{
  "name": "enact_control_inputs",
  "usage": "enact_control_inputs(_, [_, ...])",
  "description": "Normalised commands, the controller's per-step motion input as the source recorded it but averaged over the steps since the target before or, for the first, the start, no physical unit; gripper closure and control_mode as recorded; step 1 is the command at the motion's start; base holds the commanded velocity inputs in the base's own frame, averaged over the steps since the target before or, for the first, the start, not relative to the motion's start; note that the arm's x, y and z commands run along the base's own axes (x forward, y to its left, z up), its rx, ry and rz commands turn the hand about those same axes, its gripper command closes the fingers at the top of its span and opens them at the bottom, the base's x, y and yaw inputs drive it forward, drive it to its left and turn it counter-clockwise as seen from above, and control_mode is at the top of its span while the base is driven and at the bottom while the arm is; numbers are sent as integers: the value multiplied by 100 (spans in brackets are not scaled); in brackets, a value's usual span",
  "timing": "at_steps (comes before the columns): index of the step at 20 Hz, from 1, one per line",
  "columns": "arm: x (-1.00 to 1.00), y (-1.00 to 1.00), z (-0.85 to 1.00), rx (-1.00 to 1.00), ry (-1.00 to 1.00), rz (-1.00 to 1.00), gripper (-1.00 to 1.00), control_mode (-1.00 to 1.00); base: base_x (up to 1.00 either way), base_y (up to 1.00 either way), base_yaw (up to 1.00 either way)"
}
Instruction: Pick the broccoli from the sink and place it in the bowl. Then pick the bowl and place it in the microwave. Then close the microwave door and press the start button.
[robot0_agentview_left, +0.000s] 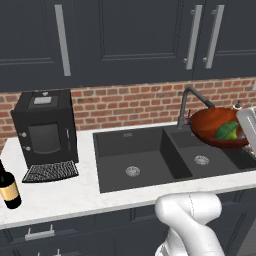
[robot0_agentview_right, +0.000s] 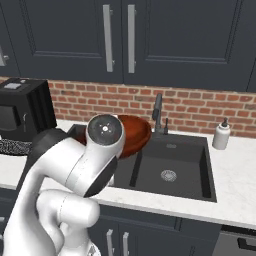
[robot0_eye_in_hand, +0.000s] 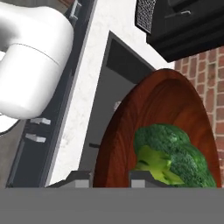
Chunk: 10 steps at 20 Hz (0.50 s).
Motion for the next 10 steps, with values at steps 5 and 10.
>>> enact_control_inputs(5, [0,68,14,6,1,0,100,-100,0,0,0])
enact_control_inputs(10, [-6,56,17,4,0,-1,100,-100,0,0,0])
